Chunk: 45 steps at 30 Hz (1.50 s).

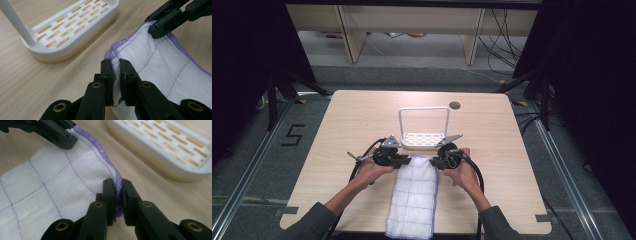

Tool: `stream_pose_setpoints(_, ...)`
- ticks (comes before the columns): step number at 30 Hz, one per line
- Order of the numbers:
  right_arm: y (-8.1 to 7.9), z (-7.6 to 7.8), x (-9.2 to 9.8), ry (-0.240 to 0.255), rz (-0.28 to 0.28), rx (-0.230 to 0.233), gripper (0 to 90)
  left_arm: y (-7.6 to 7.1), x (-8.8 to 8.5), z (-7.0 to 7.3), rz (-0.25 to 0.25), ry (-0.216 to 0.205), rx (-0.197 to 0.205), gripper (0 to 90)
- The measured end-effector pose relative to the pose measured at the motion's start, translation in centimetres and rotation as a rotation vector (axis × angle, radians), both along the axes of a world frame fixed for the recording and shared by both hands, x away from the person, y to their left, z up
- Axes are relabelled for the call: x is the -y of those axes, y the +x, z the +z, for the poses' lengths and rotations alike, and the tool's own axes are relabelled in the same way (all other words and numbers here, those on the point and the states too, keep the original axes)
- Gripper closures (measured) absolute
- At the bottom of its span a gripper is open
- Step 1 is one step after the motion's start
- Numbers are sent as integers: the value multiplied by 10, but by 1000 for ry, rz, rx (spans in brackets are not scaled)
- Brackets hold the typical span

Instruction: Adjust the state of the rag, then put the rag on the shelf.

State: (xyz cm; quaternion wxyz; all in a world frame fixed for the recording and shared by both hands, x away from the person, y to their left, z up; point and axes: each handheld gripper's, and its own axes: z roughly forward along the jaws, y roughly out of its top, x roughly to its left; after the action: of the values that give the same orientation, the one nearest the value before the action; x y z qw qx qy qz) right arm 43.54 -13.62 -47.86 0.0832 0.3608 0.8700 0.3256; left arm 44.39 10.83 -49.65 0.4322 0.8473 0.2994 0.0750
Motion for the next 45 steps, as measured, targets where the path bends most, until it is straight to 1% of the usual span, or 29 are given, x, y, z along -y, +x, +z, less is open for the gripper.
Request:
stream_pose_setpoints(2, -3, 6, 0, 11, 2, 2, 833, -5, -2, 9, -4, -18, 13, 815)
stream_pose_setpoints(3, -3, 8, 1, 14, 19, 30, 833, -7, -2, 12, -3, -25, 13, 815)
stream_pose_setpoints(6, -6, 13, 0, 31, 16, 22, 833, -9, -4, 19, -6, -30, 20, 814)
stream_pose_setpoints(7, -6, 17, -1, 25, 46, 55, 833, -11, -5, 24, -4, -42, 22, 815)
stream_pose_setpoints(8, -6, 17, -1, 25, 46, 55, 833, -11, -5, 24, -4, -42, 22, 815)
stream_pose_setpoints(9, -7, 17, -2, 37, 41, 75, 833, -12, -7, 27, -5, -49, 22, 815)
stream_pose_setpoints(10, -10, 23, 0, 37, 50, 59, 834, -13, -8, 31, -2, -59, 19, 815)
stream_pose_setpoints(11, -10, 23, -1, 54, 50, 85, 834, -14, -9, 32, 0, -67, 22, 816)
stream_pose_setpoints(12, -10, 23, -1, 54, 50, 85, 834, -14, -9, 32, 0, -67, 22, 816)
stream_pose_setpoints(13, -12, 27, 0, 60, 53, 90, 833, -15, -10, 36, -8, -91, 13, 816)
stream_pose_setpoints(14, -13, 31, 1, 56, 57, 71, 833, -16, -11, 39, -15, -100, 10, 816)
stream_pose_setpoints(18, -17, 37, 0, 64, 29, 75, 834, -19, -11, 47, -19, -108, 27, 816)
stream_pose_setpoints(19, -17, 41, 2, 70, 52, 97, 834, -20, -12, 52, -16, -120, 37, 816)
stream_pose_setpoints(24, -23, 49, 3, 94, 40, 123, 835, -23, -13, 59, -20, -132, 52, 818)
stream_pose_setpoints(26, -24, 51, 4, 83, 46, 114, 835, -23, -13, 60, -22, -138, 51, 818)
stream_pose_setpoints(28, -26, 54, 4, 81, 47, 123, 834, -23, -14, 62, -20, -138, 55, 818)
stream_pose_setpoints(29, -28, 55, 3, 97, 52, 141, 835, -24, -14, 64, -20, -155, 52, 818)
stream_pose_setpoints(31, -29, 60, 5, 82, 59, 140, 835, -25, -13, 66, -22, -155, 59, 817)
stream_pose_setpoints(32, -30, 62, 5, 92, 59, 142, 836, -26, -13, 71, -35, -160, 70, 817)
stream_pose_setpoints(33, -30, 64, 6, 92, 67, 147, 836, -27, -13, 74, -30, -155, 69, 817)
stream_pose_setpoints(34, -33, 66, 6, 100, 47, 153, 836, -27, -12, 76, -35, -171, 78, 817)
stream_pose_setpoints(35, -33, 66, 6, 100, 47, 153, 836, -27, -12, 76, -35, -171, 78, 817)
stream_pose_setpoints(36, -35, 71, 8, 100, 58, 156, 836, -29, -12, 81, -38, -173, 82, 818)
stream_pose_setpoints(39, -38, 77, 8, 107, 61, 167, 836, -32, -12, 85, -49, -183, 88, 818)
stream_pose_setpoints(40, -39, 79, 8, 109, 75, 173, 836, -34, -13, 89, -46, -185, 88, 818)
stream_pose_setpoints(41, -43, 86, 8, 123, 74, 185, 837, -35, -14, 95, -59, -211, 90, 818)
stream_pose_setpoints(42, -43, 86, 8, 123, 74, 185, 837, -35, -14, 95, -59, -211, 90, 818)
stream_pose_setpoints(43, -45, 94, 9, 128, 94, 206, 837, -36, -15, 98, -64, -219, 91, 819)
stream_pose_setpoints(45, -46, 99, 9, 139, 99, 218, 837, -38, -16, 106, -68, -227, 93, 819)
